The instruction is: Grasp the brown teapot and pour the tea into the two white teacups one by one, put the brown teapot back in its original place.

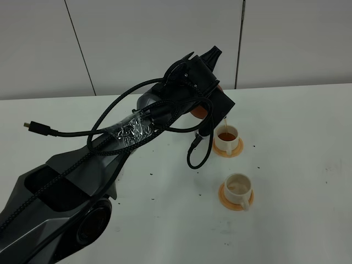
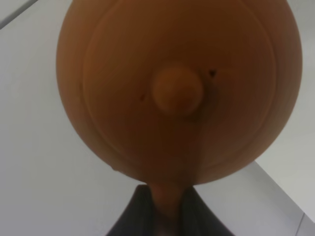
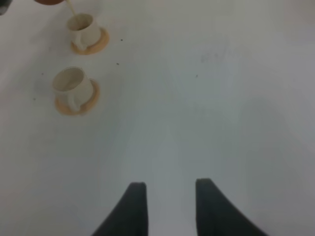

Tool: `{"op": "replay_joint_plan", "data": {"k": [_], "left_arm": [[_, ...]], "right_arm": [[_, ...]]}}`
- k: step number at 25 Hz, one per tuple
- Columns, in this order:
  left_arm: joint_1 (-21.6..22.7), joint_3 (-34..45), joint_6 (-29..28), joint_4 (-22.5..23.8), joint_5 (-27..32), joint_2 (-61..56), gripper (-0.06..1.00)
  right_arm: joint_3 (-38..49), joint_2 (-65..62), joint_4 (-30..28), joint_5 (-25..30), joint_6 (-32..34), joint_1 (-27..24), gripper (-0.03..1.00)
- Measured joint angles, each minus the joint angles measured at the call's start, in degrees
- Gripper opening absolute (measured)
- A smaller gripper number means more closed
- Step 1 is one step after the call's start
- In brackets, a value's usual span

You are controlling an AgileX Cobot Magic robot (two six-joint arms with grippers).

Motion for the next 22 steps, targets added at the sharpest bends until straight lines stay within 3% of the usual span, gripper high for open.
{"op": "replay_joint_plan", "data": {"k": [22], "left_arm": [[0.0, 0.0, -0.1, 0.2, 0.4, 0.0, 0.17]], "right_arm": [[0.0, 0.0, -0.1, 0.0, 0.1, 0.0, 0.24]]}}
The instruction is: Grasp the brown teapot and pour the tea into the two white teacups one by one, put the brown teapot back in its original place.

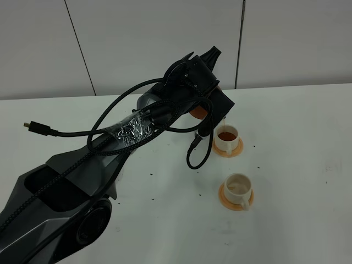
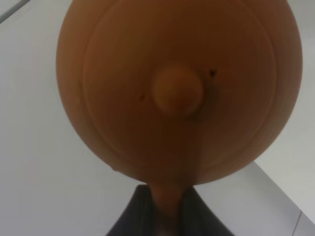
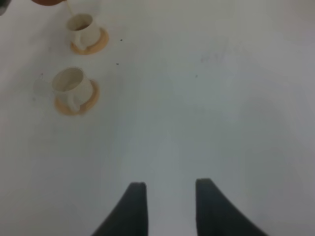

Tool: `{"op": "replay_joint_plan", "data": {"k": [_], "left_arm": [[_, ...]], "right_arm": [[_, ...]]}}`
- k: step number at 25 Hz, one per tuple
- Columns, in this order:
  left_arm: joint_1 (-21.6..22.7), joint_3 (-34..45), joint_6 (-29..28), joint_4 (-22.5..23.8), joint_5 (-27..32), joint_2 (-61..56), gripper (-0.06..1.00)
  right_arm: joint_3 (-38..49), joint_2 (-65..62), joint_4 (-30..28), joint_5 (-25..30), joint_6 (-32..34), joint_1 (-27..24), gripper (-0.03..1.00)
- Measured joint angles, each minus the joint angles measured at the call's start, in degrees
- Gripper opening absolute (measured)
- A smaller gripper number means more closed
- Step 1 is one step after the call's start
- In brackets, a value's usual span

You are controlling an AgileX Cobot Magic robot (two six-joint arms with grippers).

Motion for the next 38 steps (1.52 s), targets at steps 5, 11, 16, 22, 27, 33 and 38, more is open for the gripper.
{"op": "replay_joint_plan", "data": {"k": [5, 11, 16, 22, 27, 33, 38], "left_arm": [[0.0, 0.0, 0.0, 0.0, 0.0, 0.0, 0.17], [0.0, 0.0, -0.1, 0.0, 0.0, 0.0, 0.17], [0.0, 0.0, -0.1, 0.0, 0.0, 0.0, 0.17], [0.0, 0.0, -0.2, 0.0, 0.0, 0.0, 0.17], [0.0, 0.0, -0.3, 0.0, 0.0, 0.0, 0.17], [0.0, 0.0, -0.3, 0.0, 0.0, 0.0, 0.17], [-0.1, 0.0, -0.3, 0.0, 0.0, 0.0, 0.17]], "right_arm": [[0.0, 0.0, 0.0, 0.0, 0.0, 0.0, 0.24], [0.0, 0.0, 0.0, 0.0, 0.0, 0.0, 0.24], [0.0, 0.0, 0.0, 0.0, 0.0, 0.0, 0.24], [0.0, 0.0, 0.0, 0.0, 0.0, 0.0, 0.24], [0.0, 0.0, 0.0, 0.0, 0.0, 0.0, 0.24], [0.0, 0.0, 0.0, 0.0, 0.0, 0.0, 0.24], [0.0, 0.0, 0.0, 0.0, -0.1, 0.0, 0.24]]}}
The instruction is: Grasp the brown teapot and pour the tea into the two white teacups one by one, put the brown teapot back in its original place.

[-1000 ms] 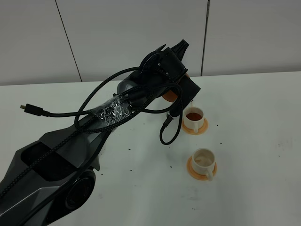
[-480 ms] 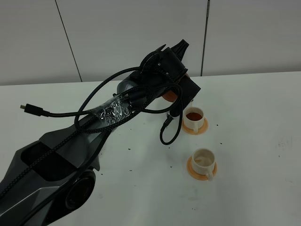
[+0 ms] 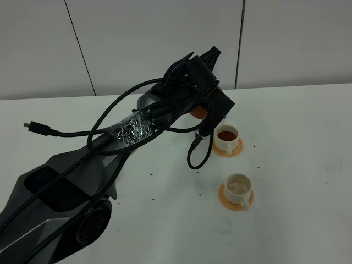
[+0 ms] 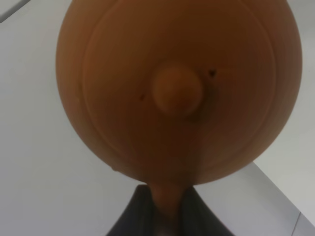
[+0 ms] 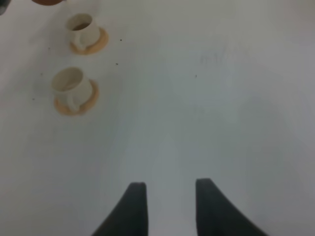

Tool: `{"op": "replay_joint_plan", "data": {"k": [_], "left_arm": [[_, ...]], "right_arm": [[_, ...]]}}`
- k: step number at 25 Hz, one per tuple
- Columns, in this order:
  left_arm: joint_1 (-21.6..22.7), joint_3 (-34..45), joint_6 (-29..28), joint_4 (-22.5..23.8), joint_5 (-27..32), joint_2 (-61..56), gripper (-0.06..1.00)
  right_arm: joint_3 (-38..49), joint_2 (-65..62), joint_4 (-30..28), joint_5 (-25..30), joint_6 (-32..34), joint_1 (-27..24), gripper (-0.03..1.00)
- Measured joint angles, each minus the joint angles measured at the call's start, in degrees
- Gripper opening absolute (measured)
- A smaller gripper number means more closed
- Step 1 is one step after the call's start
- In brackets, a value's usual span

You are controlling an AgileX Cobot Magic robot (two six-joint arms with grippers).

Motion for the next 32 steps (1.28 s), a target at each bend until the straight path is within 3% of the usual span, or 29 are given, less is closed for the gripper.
{"op": "replay_joint_plan", "data": {"k": [32], "left_arm": [[-0.9, 0.0, -1.3, 0.3, 4.3, 0.0, 0.17]], "right_arm": [[0.0, 0.0, 0.0, 0.0, 0.0, 0.0, 0.24]]}}
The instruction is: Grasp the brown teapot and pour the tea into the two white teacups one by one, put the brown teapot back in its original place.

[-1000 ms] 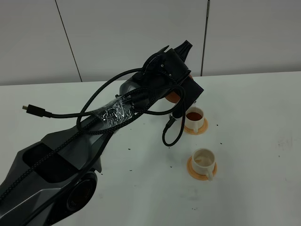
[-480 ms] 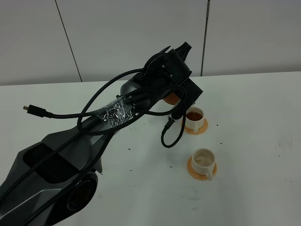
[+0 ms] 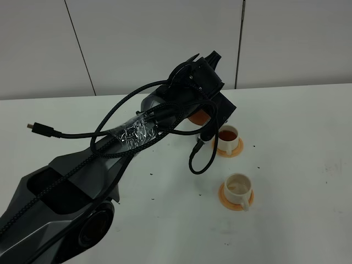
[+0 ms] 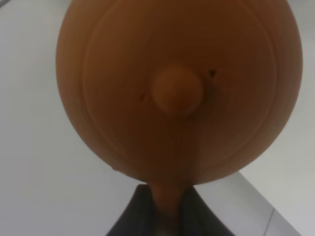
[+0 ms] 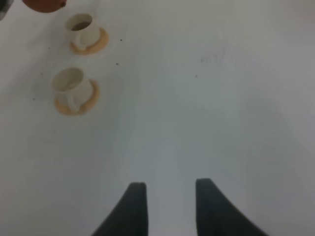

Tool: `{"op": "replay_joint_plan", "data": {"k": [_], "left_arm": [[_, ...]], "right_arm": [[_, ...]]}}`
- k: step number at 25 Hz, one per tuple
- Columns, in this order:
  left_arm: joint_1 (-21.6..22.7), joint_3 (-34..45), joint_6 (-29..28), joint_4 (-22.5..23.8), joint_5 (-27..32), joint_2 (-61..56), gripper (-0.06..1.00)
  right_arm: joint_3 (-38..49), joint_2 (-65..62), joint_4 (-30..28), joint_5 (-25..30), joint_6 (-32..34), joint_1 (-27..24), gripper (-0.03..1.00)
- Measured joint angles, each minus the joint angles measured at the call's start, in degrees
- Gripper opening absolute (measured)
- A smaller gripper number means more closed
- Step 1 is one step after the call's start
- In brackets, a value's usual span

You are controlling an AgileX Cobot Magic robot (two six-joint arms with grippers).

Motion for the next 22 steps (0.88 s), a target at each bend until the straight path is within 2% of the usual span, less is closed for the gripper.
{"op": "replay_joint_plan", "data": {"k": [6, 13, 22], "left_arm": [[0.0, 0.0, -1.0, -0.5, 0.5, 0.0, 0.17], [0.0, 0.0, -1.2, -4.2, 2.8, 0.0, 0.17], [0.0, 0.0, -2.5, -6.4, 10.1, -1.1, 0.17]], "right_arm": [[0.0, 0.0, 0.0, 0.0, 0.0, 0.0, 0.24], [0.0, 0.0, 0.0, 0.0, 0.1, 0.0, 0.24], [0.0, 0.0, 0.0, 0.0, 0.1, 0.0, 0.24]]}}
